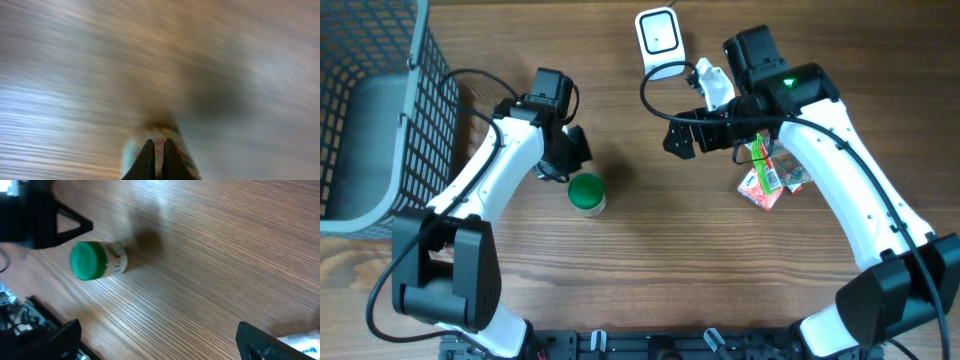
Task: Scan the item barcode
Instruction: 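Move the green-lidded jar right toward table centre and release it, then reach the right gripper down and grasp the green-lidded jar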
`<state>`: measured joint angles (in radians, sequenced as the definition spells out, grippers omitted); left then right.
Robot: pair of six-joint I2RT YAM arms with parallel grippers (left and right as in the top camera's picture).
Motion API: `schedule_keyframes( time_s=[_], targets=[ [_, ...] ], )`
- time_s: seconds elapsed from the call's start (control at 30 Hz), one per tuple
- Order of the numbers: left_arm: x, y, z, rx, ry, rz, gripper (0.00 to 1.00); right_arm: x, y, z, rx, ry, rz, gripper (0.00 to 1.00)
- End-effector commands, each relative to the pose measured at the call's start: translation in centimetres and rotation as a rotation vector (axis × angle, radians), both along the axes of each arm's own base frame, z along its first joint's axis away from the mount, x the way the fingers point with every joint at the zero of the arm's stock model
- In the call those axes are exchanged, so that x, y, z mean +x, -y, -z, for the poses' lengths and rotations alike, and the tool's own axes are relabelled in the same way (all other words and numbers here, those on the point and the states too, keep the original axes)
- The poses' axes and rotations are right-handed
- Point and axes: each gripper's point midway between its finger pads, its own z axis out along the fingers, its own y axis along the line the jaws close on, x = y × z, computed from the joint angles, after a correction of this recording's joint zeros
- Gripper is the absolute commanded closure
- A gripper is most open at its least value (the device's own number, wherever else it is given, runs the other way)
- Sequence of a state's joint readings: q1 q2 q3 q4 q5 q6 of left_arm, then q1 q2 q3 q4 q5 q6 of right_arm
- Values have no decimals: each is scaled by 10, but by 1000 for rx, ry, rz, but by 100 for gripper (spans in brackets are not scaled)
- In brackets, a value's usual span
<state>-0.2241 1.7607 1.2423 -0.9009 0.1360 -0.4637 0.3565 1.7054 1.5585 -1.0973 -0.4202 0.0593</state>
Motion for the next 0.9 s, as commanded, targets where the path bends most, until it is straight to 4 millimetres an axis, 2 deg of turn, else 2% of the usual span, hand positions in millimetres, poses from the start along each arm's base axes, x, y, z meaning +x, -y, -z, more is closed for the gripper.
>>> schedule_keyframes(
  time_s=[0.0,0.13,0.27,0.33,0.43,0.47,0.6,0.7,0.77,0.87],
  targets=[
    [-23,34,1,-167,-90,80,96,2,13,13,-58,-27,47,0],
    [-28,49,0,-164,-85,144,96,5,25,15,-83,-33,77,0],
    [-18,58,-2,-171,-25,194,96,9,39,16,-86,-44,115,1],
    [-7,37,-7,-69,-1,113,96,9,42,16,-87,-51,123,1],
    [13,-12,-15,124,64,-88,96,6,43,17,-94,-59,112,1],
    [13,-18,-14,142,64,-105,96,5,43,17,-97,-61,105,0],
    [-17,-33,-3,192,-83,-114,96,3,44,18,-100,-63,98,0],
    [-24,-23,-1,178,-108,-54,96,4,43,17,-98,-58,98,0],
    [-25,-3,-1,104,-109,7,96,4,43,17,-99,-58,97,0],
    [-42,34,-3,-14,-158,98,96,2,44,18,-104,-65,97,1]
  ],
)
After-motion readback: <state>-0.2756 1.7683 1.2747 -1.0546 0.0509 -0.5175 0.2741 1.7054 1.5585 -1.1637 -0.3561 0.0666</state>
